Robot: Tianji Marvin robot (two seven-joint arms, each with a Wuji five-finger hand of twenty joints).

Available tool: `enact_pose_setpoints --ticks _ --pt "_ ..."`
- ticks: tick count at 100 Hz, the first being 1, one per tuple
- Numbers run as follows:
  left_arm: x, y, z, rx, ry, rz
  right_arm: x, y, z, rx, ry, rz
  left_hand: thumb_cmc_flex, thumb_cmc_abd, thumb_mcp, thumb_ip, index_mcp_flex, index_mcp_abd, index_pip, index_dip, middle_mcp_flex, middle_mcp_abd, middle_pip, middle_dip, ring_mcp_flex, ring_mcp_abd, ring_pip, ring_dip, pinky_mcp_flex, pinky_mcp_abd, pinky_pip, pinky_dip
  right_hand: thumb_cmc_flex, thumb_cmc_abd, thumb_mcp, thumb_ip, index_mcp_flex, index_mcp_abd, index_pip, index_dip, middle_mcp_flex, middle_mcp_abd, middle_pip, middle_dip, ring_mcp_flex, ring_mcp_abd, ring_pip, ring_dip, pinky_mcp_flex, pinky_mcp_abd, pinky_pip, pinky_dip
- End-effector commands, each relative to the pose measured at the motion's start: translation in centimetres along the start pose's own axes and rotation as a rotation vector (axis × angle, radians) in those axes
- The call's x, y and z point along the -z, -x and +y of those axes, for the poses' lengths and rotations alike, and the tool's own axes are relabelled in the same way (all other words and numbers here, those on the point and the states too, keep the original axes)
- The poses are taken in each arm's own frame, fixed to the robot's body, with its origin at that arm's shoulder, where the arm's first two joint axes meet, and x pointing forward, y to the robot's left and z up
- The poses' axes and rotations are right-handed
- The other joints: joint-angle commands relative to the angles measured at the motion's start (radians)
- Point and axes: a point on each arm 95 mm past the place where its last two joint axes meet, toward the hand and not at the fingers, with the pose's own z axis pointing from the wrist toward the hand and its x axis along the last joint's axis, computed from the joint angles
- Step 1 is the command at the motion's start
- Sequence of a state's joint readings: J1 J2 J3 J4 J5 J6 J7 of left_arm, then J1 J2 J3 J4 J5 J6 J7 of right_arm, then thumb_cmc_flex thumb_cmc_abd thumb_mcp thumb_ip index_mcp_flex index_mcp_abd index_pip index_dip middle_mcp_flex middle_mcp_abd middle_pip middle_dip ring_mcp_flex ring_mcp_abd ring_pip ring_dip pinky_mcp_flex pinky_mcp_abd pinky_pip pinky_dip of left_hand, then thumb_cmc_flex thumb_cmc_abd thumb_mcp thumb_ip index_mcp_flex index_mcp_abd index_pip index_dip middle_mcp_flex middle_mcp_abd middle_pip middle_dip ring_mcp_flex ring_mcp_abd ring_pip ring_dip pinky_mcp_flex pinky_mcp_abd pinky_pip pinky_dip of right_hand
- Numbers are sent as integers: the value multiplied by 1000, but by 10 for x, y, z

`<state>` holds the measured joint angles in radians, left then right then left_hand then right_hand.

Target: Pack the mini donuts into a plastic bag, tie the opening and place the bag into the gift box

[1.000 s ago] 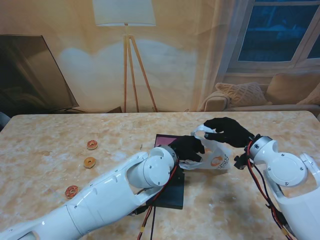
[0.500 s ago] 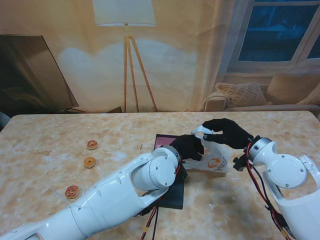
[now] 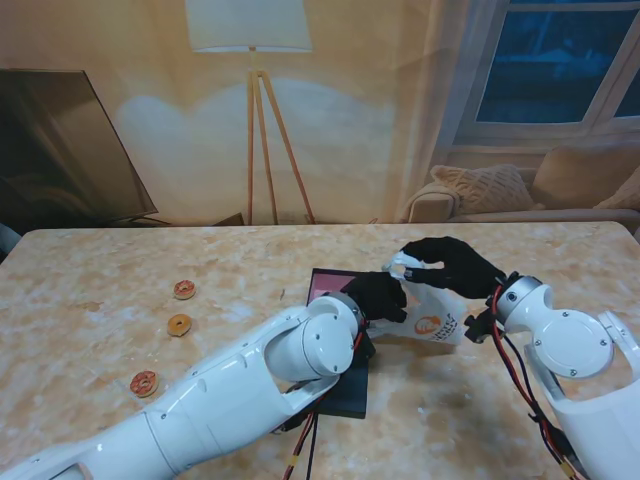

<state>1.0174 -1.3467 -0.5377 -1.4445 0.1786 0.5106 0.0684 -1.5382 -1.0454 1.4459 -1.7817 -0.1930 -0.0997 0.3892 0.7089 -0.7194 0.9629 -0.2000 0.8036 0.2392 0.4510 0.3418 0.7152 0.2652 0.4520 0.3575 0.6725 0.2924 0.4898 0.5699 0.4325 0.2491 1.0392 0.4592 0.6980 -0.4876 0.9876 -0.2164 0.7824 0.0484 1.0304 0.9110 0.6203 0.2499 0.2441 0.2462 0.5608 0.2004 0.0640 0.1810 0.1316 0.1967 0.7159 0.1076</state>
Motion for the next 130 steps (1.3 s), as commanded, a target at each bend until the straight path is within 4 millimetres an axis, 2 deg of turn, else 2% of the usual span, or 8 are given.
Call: enact_pose_setpoints --ticks 1,43,80,88,100,112,120,130 --pt "0 -4 1 -4 18 7 1 -2 -7 -4 -24 9 -45 -48 44 16 -30 21 -58 -20 -56 7 -13 -17 -49 18 -32 -34 -39 -4 -29 -18 111 2 69 10 -2 -90 -23 -19 -27 -5 4 -12 0 -13 -18 -26 4 -27 -16 -22" --pt "9 -3 0 0 97 76 2 -3 -6 11 -23 9 -197 -104 91 -5 -215 -23 -294 -101 -335 -26 -148 -87 -337 -22 -184 -160 -287 -55 -169 -29 102 -7 86 6 6 -96 -16 -24 -25 -5 2 -20 -3 -6 -17 -27 4 -18 -19 -27" --pt "18 -2 -3 -41 178 106 4 -4 -6 23 -14 10 -257 -91 113 -10 -286 -5 -343 -122 -406 -7 -186 -118 -386 -20 -215 -183 -322 -71 -199 -35 100 -9 90 7 8 -95 -16 -22 -21 -9 0 -19 -3 -4 -14 -24 3 -17 -11 -25" --pt "19 -3 -2 -41 165 110 4 -3 -5 41 -4 11 -153 -44 55 4 -180 28 -281 -74 -309 18 -133 -82 -318 11 -147 -117 -281 -63 -126 1 99 -7 92 8 7 -93 -16 -22 -17 -11 3 -17 -1 -5 -14 -23 7 -17 -6 -23" --pt "19 -3 -2 -65 145 124 4 -1 -5 55 5 6 -4 117 -95 37 -50 -10 -152 40 -199 19 -66 -4 -235 34 -54 -17 -223 -57 -28 49 97 -7 98 11 7 -91 -11 -16 -13 -20 8 -12 6 -8 -11 -21 14 -15 7 -17" --pt "24 -5 -3 -39 119 128 4 1 -4 51 21 -3 55 173 -146 57 -33 -14 -36 124 -173 18 -10 58 -215 53 23 69 -198 -67 21 97 93 -1 101 16 2 -88 -7 -8 -10 -21 17 -3 11 -4 -5 -16 14 -9 24 -8" --pt "27 -6 -5 -37 102 126 4 2 -4 53 34 -11 139 167 -234 -6 -54 -27 71 208 -162 30 42 120 -198 74 102 157 -184 -55 80 156 92 4 103 22 -2 -86 -4 3 -10 -19 24 8 14 2 9 -5 11 2 45 3" --pt "32 -5 -6 -54 75 137 4 4 -3 56 44 -24 159 156 -299 -11 -93 -52 214 231 -172 38 124 244 -160 59 310 399 -162 -92 255 328 84 18 101 36 -11 -94 2 26 -9 -22 35 29 16 4 31 17 5 9 69 18"
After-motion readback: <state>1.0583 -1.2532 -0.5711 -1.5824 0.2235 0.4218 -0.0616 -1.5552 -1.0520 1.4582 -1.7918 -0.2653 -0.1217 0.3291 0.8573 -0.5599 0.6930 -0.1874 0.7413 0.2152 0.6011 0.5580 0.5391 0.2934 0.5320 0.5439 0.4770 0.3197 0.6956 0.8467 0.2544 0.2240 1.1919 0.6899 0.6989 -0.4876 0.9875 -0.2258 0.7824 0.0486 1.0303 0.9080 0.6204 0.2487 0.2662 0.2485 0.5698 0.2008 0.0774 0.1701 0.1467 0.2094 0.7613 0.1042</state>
